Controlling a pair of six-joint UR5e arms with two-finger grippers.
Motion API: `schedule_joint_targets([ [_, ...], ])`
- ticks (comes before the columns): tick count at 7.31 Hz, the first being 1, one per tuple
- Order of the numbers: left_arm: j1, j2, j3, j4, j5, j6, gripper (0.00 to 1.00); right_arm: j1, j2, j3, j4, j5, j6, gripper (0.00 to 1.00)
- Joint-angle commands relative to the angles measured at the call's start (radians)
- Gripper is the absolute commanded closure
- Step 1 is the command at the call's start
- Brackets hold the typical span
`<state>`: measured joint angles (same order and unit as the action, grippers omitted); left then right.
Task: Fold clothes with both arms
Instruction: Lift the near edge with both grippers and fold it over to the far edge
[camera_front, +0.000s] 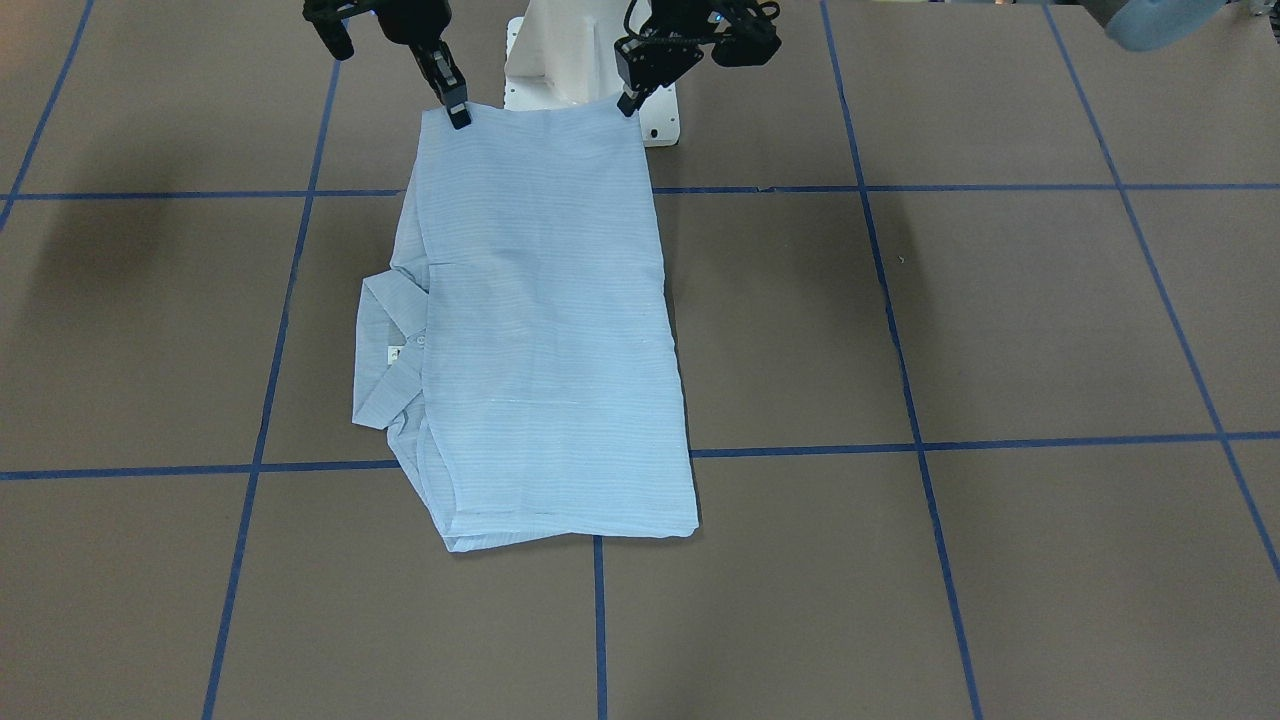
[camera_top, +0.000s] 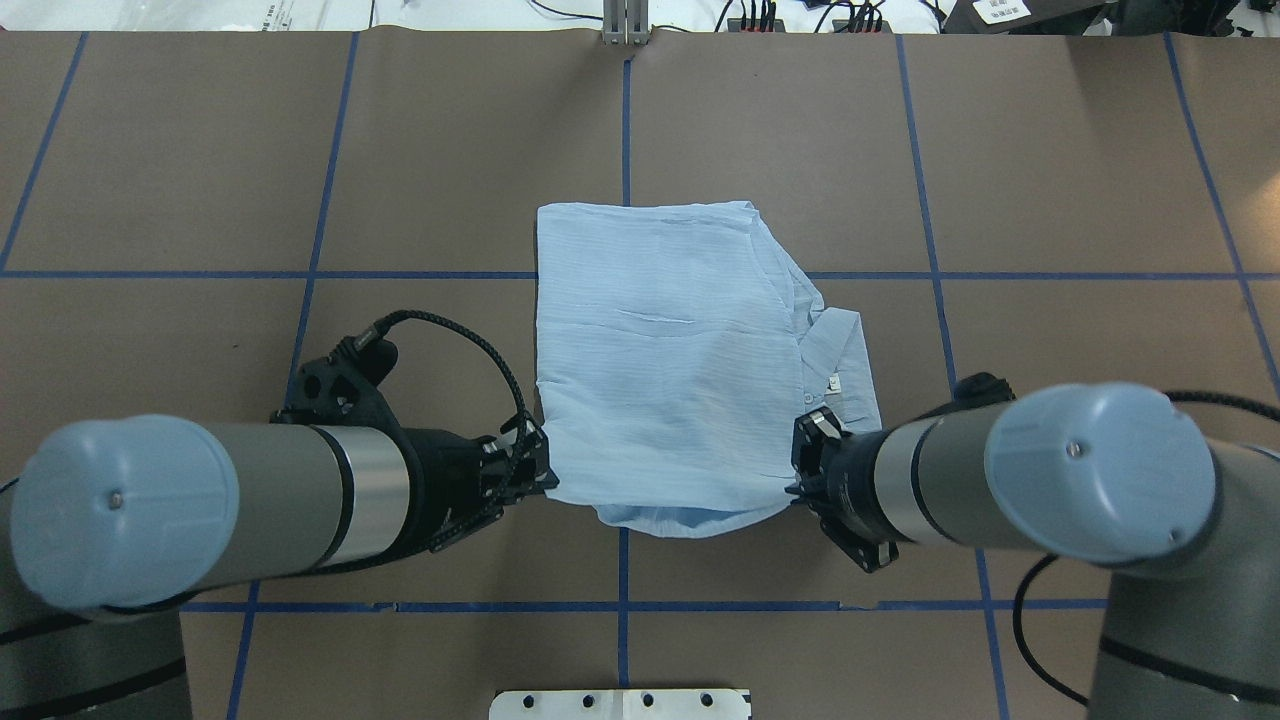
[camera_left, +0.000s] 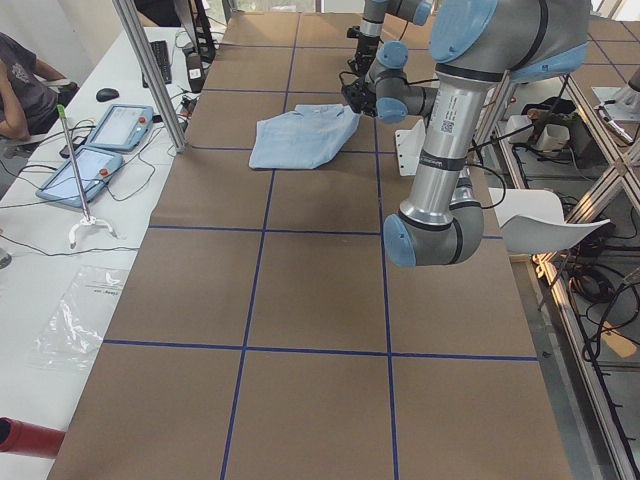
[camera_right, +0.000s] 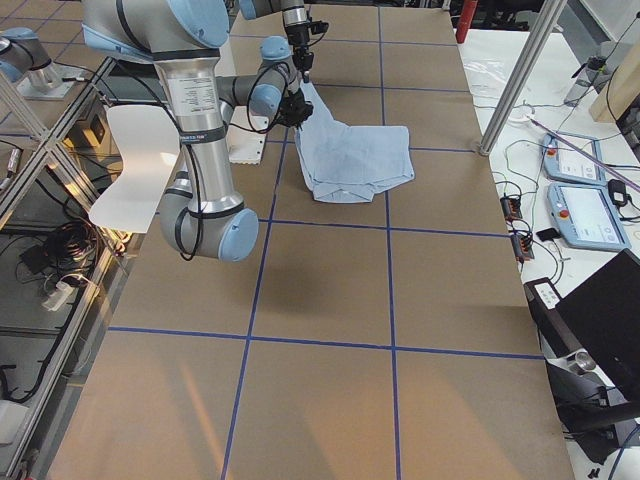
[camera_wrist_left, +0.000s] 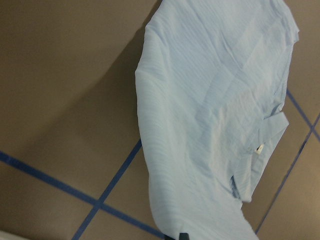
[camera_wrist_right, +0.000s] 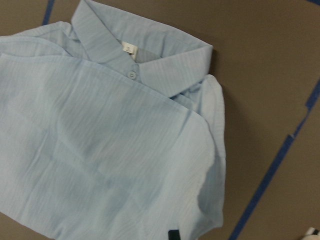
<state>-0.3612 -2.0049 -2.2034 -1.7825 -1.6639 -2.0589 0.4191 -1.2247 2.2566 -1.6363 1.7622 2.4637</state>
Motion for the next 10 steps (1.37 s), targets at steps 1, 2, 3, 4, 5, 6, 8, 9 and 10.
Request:
schedule_joint_targets([
  [1, -0.126, -0.099, 0.181, -0.02, -0.057, 0.048, 1.0, 0.172, 0.169, -0.216, -0.004, 0.068, -0.124, 1.0],
  [2, -0.163, -0.139, 0.27, -0.055, -0.056, 0.083, 1.0, 0.199, 0.209, -0.304, 0.004, 0.077, -0.182, 1.0],
  [3, -0.206, -0.158, 0.36, -0.101, -0.056, 0.123, 1.0, 0.228, 0.264, -0.406, 0.009, 0.077, -0.251, 1.0],
  [4, -0.24, -0.201, 0.492, -0.176, -0.056, 0.156, 1.0, 0.26, 0.324, -0.524, 0.031, 0.079, -0.299, 1.0],
  [5, -0.269, -0.234, 0.605, -0.252, -0.056, 0.18, 1.0, 0.28, 0.399, -0.675, 0.094, 0.08, -0.334, 1.0],
  [6, -0.306, -0.273, 0.698, -0.3, -0.056, 0.203, 1.0, 0.293, 0.456, -0.816, 0.161, 0.083, -0.357, 1.0],
  [8, -0.329, -0.295, 0.842, -0.416, -0.054, 0.238, 1.0, 0.308, 0.511, -0.984, 0.246, 0.085, -0.44, 1.0],
  [9, -0.335, -0.316, 0.925, -0.476, -0.051, 0.259, 1.0, 0.319, 0.524, -1.056, 0.321, 0.089, -0.46, 1.0],
  [10, -0.36, -0.337, 0.994, -0.524, -0.051, 0.282, 1.0, 0.328, 0.578, -1.133, 0.341, 0.092, -0.506, 1.0],
])
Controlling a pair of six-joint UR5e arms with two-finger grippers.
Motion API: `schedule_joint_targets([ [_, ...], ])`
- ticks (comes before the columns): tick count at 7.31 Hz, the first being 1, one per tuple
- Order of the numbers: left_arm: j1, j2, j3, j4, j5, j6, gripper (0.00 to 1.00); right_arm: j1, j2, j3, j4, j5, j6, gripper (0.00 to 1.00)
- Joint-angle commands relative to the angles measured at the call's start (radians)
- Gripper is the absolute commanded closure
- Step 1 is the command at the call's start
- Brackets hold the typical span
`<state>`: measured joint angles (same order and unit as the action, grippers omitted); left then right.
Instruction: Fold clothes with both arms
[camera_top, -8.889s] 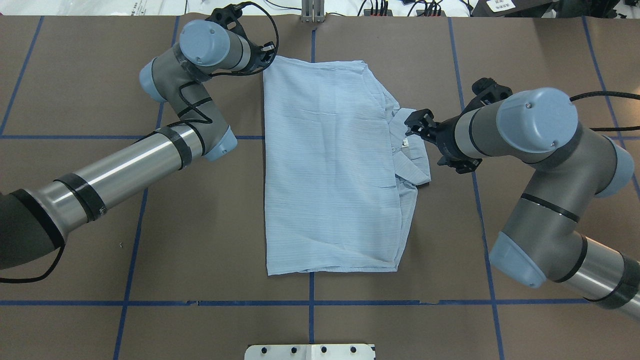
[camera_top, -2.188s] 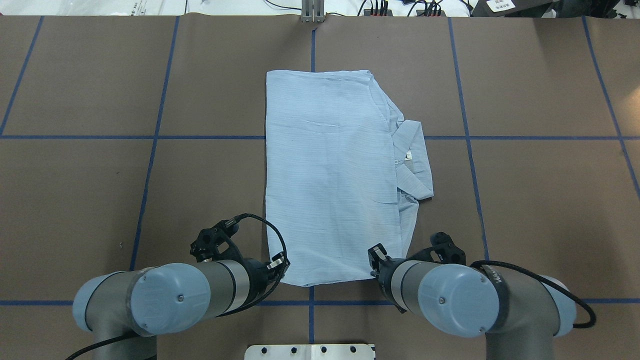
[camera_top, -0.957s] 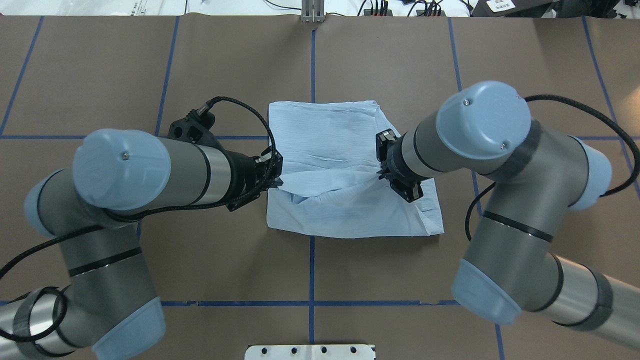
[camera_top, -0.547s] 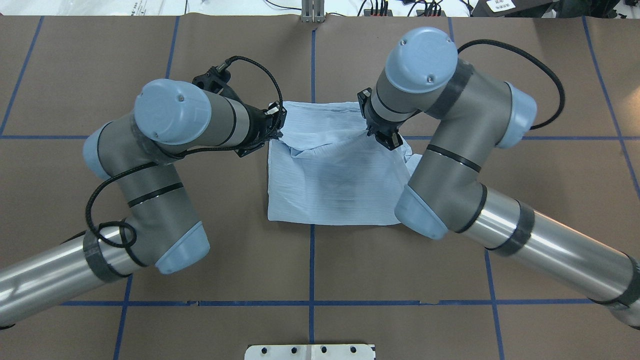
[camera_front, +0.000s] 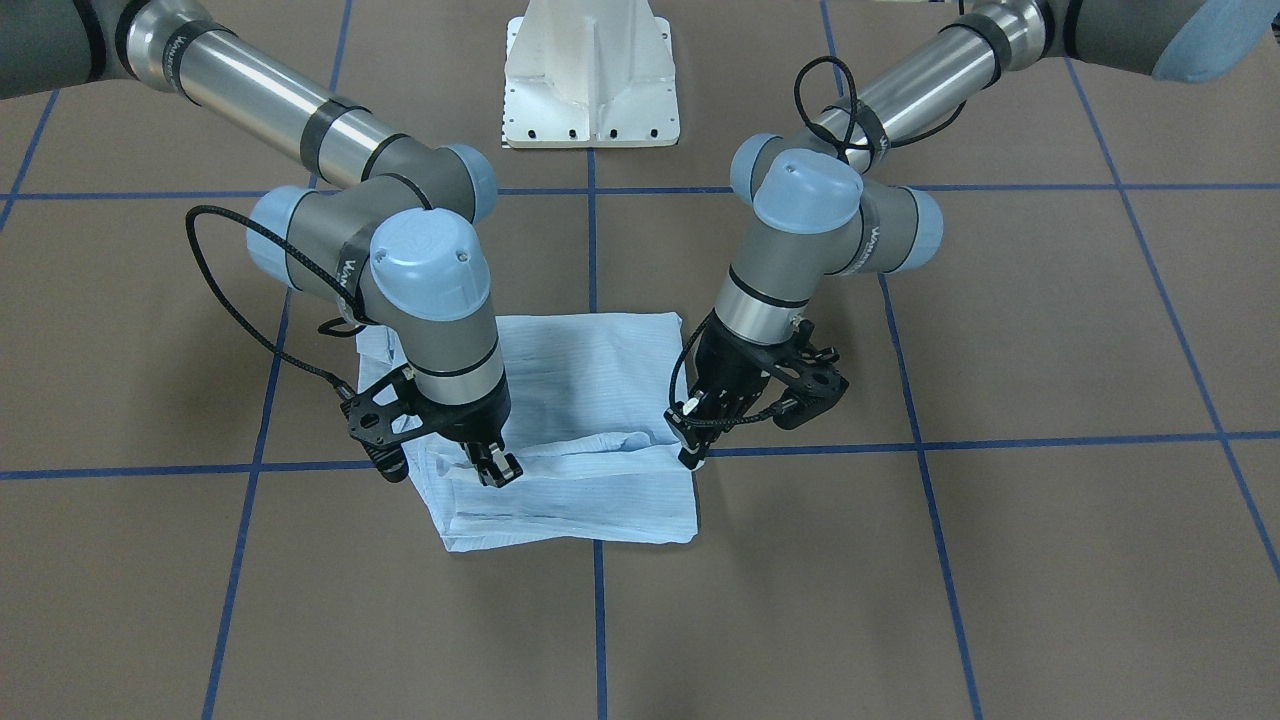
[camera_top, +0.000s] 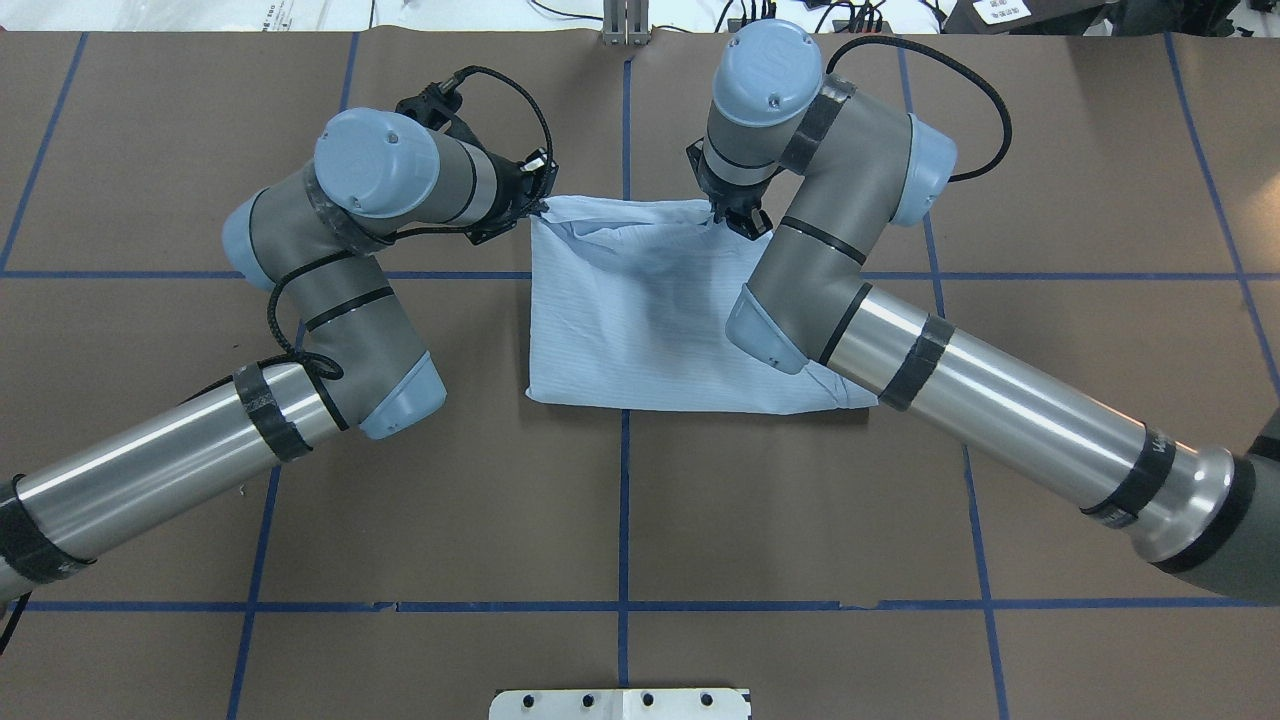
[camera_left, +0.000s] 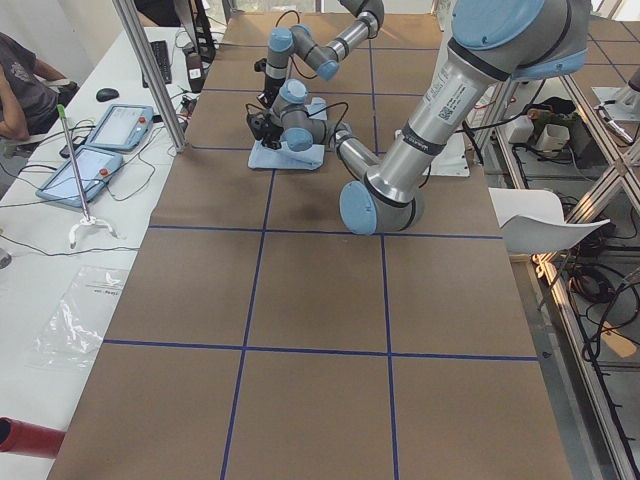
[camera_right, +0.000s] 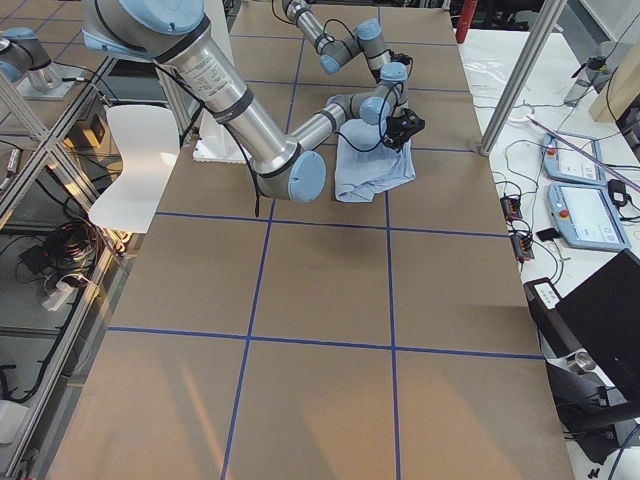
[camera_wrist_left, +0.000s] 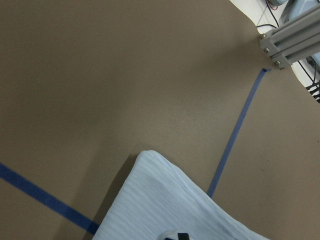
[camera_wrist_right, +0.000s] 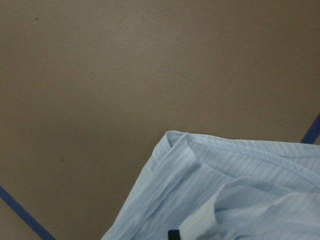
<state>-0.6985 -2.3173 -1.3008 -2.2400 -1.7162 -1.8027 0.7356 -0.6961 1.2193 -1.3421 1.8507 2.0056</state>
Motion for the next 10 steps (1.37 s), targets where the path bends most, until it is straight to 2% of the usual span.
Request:
schedule_joint_targets([
  [1, -0.039, -0.043, 0.157, -0.099, 0.001, 0.076, 0.46, 0.011, 0.065, -0.136, 0.064, 0.002, -0.082, 0.13],
  [2, -0.042, -0.043, 0.17, -0.108, 0.003, 0.098, 0.0, 0.014, 0.066, -0.141, 0.072, 0.001, -0.176, 0.0],
  [4, -0.059, -0.043, 0.169, -0.11, 0.001, 0.106, 0.0, 0.106, 0.053, -0.136, 0.073, 0.108, -0.279, 0.0],
  [6, -0.072, -0.028, 0.144, -0.11, -0.026, 0.158, 0.0, 0.132, 0.02, -0.12, 0.072, 0.128, -0.362, 0.0],
  [8, -0.1, 0.118, -0.025, -0.095, -0.106, 0.4, 0.0, 0.212, -0.106, -0.022, 0.063, 0.232, -0.575, 0.0],
  [10, -0.176, 0.267, -0.174, -0.092, -0.198, 0.588, 0.0, 0.31, -0.285, 0.116, 0.063, 0.312, -0.82, 0.0],
])
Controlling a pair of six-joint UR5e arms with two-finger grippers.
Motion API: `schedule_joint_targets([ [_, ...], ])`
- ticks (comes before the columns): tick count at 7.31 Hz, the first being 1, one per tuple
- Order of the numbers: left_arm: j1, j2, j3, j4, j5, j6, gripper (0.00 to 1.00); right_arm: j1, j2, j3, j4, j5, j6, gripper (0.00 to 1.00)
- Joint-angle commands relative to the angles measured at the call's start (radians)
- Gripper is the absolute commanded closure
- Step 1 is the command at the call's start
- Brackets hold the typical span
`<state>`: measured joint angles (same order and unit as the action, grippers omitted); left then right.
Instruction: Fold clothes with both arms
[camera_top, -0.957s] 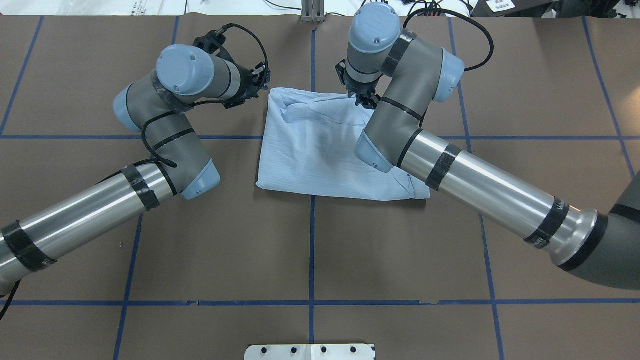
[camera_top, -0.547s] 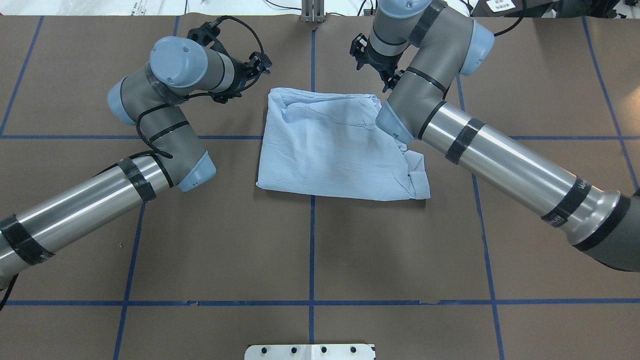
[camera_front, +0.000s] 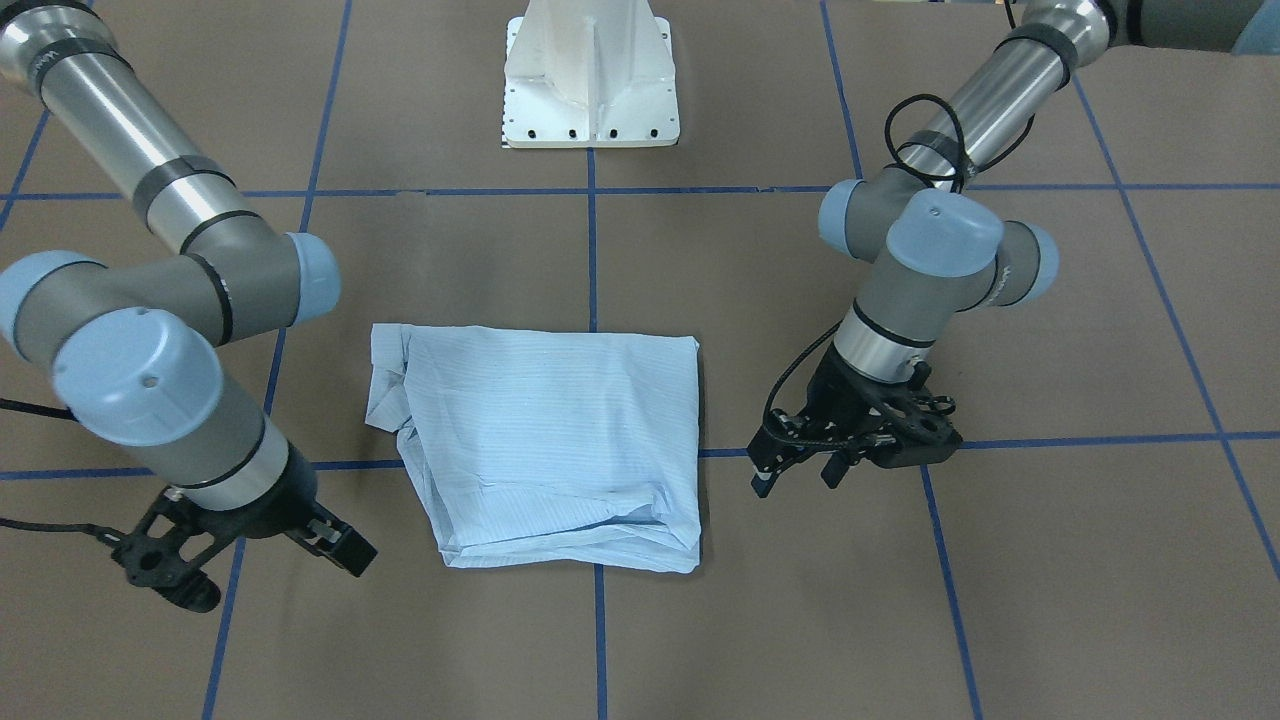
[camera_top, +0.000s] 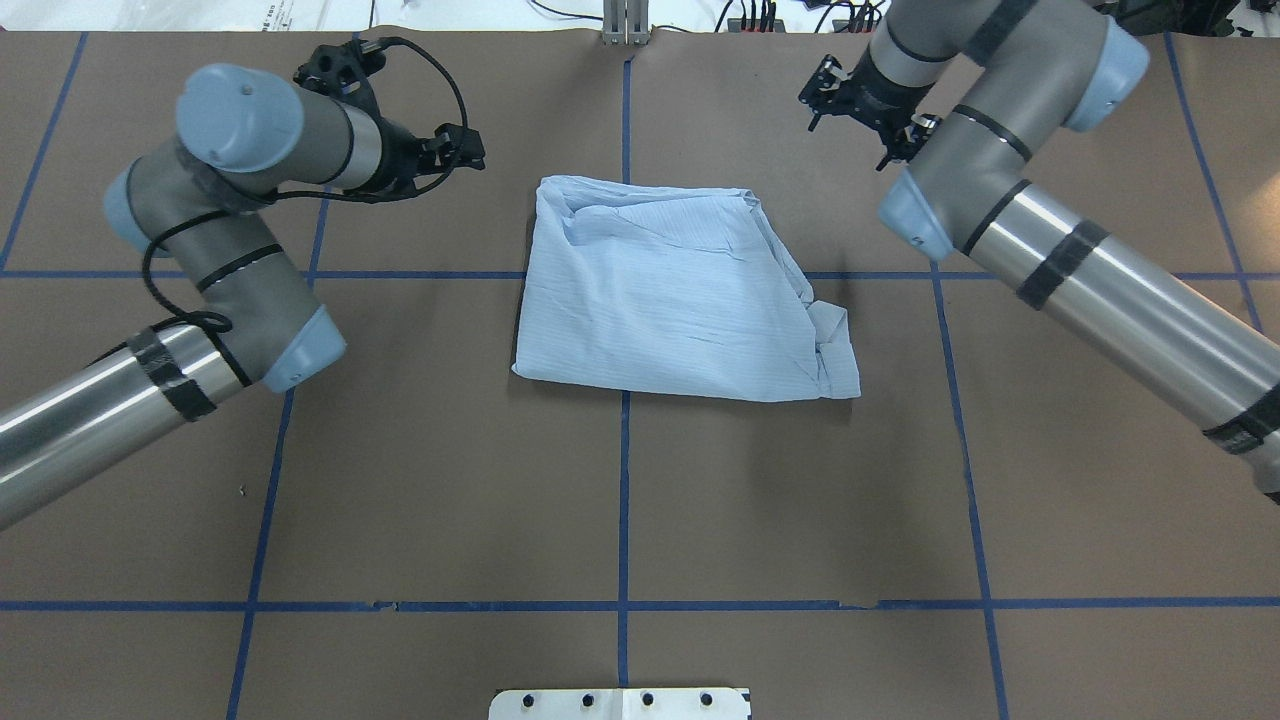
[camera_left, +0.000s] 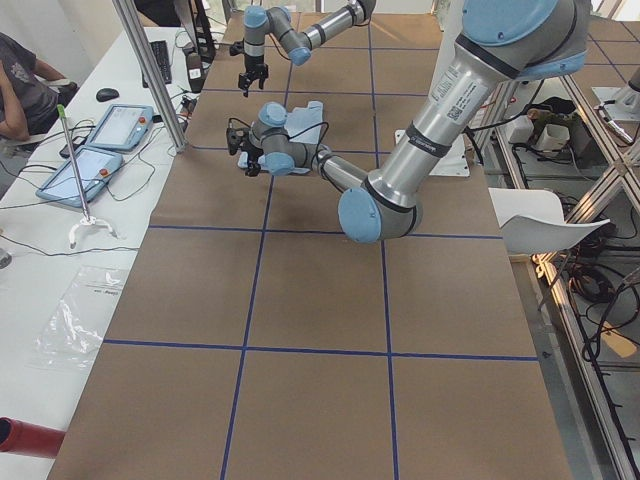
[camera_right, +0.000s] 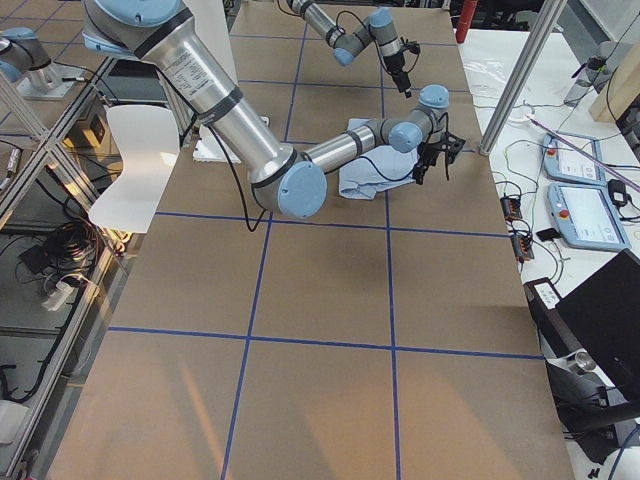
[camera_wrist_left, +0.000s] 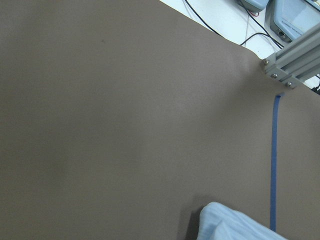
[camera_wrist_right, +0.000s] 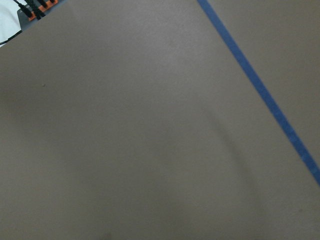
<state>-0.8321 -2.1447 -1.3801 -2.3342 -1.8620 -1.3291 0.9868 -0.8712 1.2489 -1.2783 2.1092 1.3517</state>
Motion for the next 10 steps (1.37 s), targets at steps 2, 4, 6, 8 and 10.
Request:
schedule_joint_targets([
  [2, -0.138, 0.286, -0.286, 0.115, -0.138, 0.389, 0.0, 0.189, -0.247, 0.177, -0.019, 0.144, -0.389, 0.0],
  [4, -0.265, 0.472, -0.385, 0.191, -0.198, 0.72, 0.0, 0.268, -0.389, 0.286, -0.119, 0.16, -0.671, 0.0],
  [6, -0.427, 0.636, -0.398, 0.193, -0.262, 1.038, 0.0, 0.338, -0.568, 0.427, -0.24, 0.161, -0.967, 0.0],
  [8, -0.61, 0.728, -0.36, 0.248, -0.372, 1.348, 0.0, 0.372, -0.716, 0.53, -0.276, 0.161, -1.121, 0.0],
  [10, -0.67, 0.785, -0.349, 0.263, -0.437, 1.4, 0.0, 0.43, -0.761, 0.554, -0.297, 0.199, -1.216, 0.0],
])
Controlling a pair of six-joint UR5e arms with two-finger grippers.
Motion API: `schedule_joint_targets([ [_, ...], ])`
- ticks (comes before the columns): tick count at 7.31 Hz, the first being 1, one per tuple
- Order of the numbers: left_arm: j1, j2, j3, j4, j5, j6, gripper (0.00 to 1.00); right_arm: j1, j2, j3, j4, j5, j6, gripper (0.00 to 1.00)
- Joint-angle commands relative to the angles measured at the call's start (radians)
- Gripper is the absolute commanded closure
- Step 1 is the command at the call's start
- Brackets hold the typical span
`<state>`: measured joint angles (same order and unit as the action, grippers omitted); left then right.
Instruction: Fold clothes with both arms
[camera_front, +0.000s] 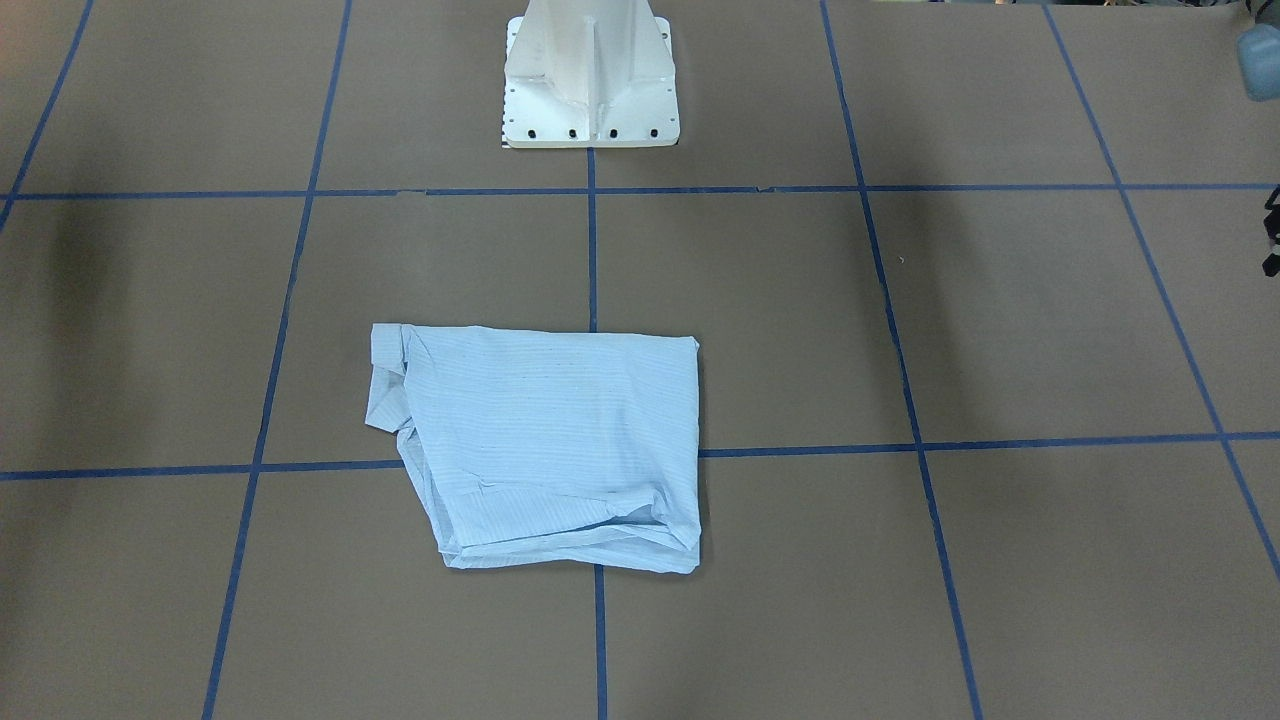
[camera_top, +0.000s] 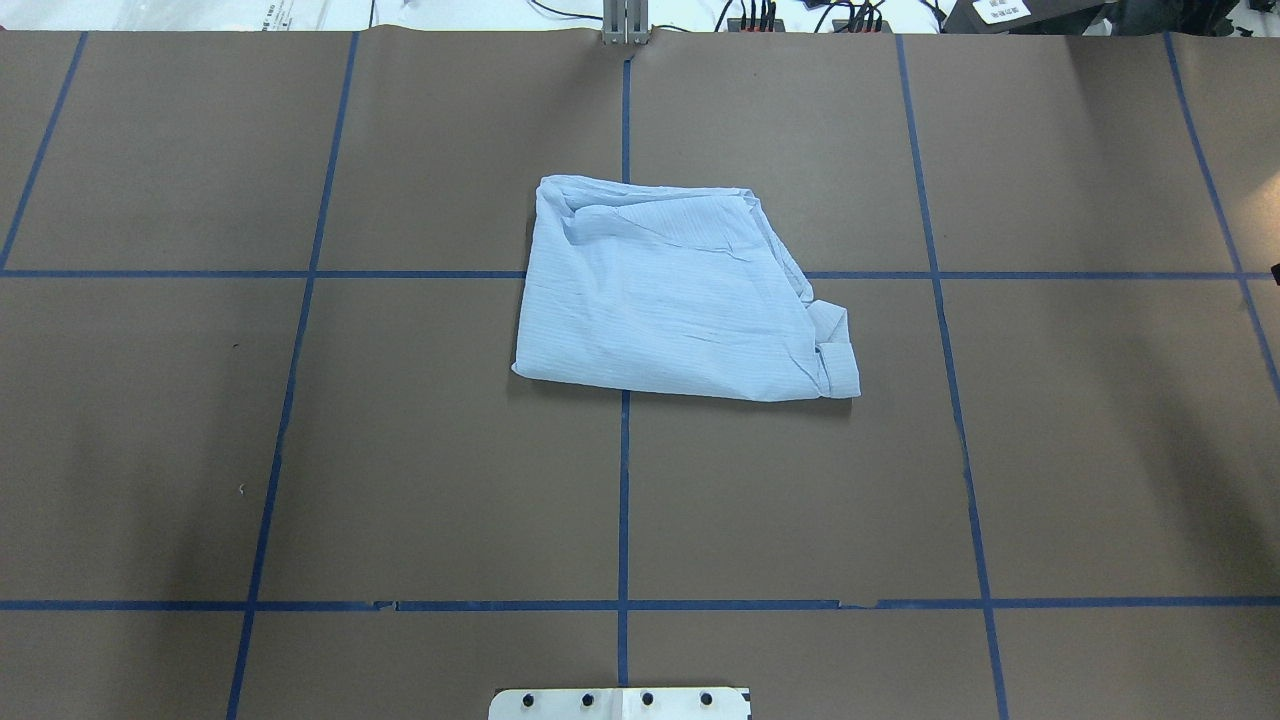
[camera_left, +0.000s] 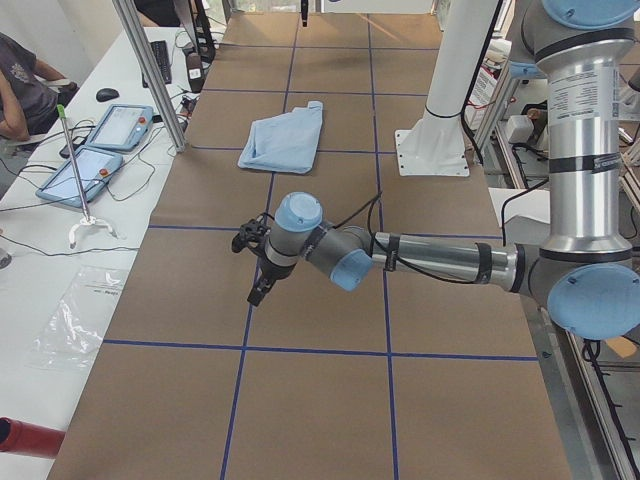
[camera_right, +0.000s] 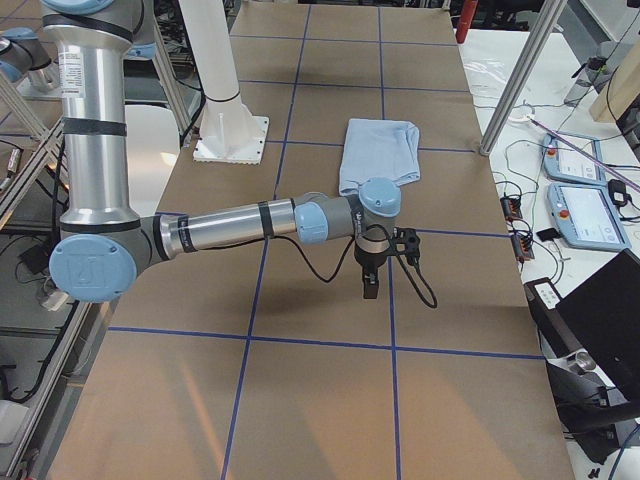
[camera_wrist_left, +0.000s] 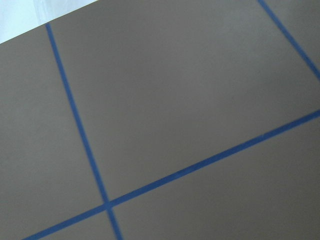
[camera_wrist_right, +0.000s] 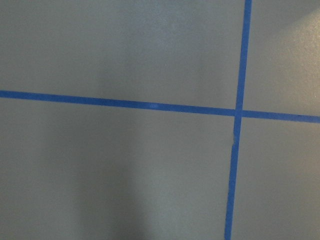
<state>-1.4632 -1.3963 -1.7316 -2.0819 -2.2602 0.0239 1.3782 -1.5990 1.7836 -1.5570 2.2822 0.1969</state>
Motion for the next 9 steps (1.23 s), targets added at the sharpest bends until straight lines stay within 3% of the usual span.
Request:
schedule_joint_targets([
  [1, -0.072, 0.063, -0.026, 0.014, -0.059, 0.045, 0.0, 0.064, -0.042, 0.043, -0.031, 0.042, -0.065, 0.0],
  [3, -0.078, 0.112, -0.08, 0.025, -0.068, 0.039, 0.0, 0.067, -0.097, 0.056, -0.029, 0.037, -0.143, 0.0],
  [7, -0.074, 0.028, 0.016, 0.048, -0.067, 0.031, 0.0, 0.068, -0.107, 0.045, -0.028, 0.045, -0.165, 0.0],
  [9, -0.08, 0.03, -0.02, 0.138, -0.097, 0.03, 0.0, 0.068, -0.113, 0.042, -0.026, 0.026, -0.156, 0.0],
])
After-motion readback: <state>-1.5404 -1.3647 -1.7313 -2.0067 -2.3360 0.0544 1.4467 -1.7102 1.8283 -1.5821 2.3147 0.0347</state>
